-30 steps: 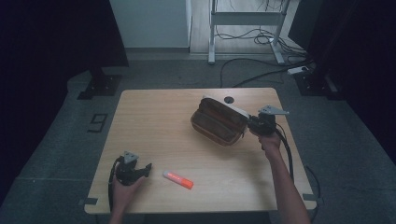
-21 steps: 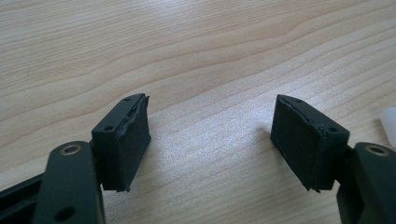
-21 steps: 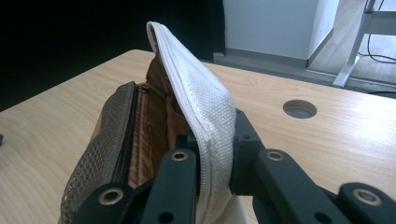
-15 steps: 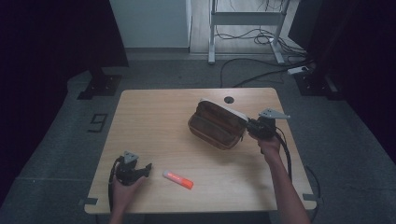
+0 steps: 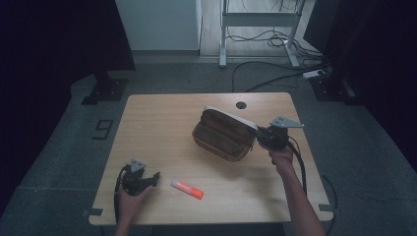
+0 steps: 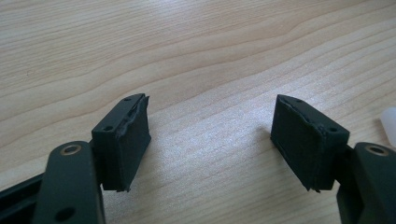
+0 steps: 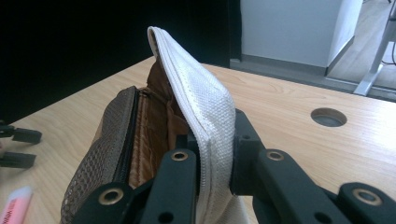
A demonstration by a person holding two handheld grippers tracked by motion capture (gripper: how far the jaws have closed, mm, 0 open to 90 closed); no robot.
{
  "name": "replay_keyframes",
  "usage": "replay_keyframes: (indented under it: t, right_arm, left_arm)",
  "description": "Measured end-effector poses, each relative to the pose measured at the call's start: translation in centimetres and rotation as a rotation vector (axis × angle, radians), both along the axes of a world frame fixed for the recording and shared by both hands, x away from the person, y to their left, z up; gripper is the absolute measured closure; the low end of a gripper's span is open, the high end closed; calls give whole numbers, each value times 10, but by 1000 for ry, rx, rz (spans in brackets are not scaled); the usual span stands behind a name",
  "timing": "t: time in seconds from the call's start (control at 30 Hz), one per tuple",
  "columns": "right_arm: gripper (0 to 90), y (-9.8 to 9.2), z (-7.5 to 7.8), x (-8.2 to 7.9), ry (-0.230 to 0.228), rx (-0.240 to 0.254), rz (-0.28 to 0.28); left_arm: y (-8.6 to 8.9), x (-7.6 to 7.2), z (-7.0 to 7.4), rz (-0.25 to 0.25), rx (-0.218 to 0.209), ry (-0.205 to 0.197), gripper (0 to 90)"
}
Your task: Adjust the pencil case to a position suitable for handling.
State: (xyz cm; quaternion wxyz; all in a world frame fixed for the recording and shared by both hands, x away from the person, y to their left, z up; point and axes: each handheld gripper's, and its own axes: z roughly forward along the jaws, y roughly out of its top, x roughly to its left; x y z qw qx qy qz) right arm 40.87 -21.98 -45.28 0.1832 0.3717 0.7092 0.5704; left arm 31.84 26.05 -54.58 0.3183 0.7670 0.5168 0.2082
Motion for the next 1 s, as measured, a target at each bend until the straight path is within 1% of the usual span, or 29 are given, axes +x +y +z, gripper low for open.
replay_keyframes:
  t: [0.17, 0.33, 0.77, 0.93, 1.0]
  right_arm:
    - [805, 4, 1, -5, -7, 4, 12]
    - [805, 7, -1, -10, -7, 9, 22]
    - [805, 17, -2, -19, -8, -26, 50]
    - [805, 20, -5, -20, -5, -34, 54]
    - [804, 21, -8, -20, 3, -35, 53]
  left_arm:
    - [0, 0, 0, 0, 0, 1, 276]
    - [0, 0, 0, 0, 0, 0, 276]
    - [0, 0, 0, -1, 1, 1, 276]
    - [0, 0, 0, -1, 0, 0, 276]
    - [0, 0, 0, 0, 0, 0, 276]
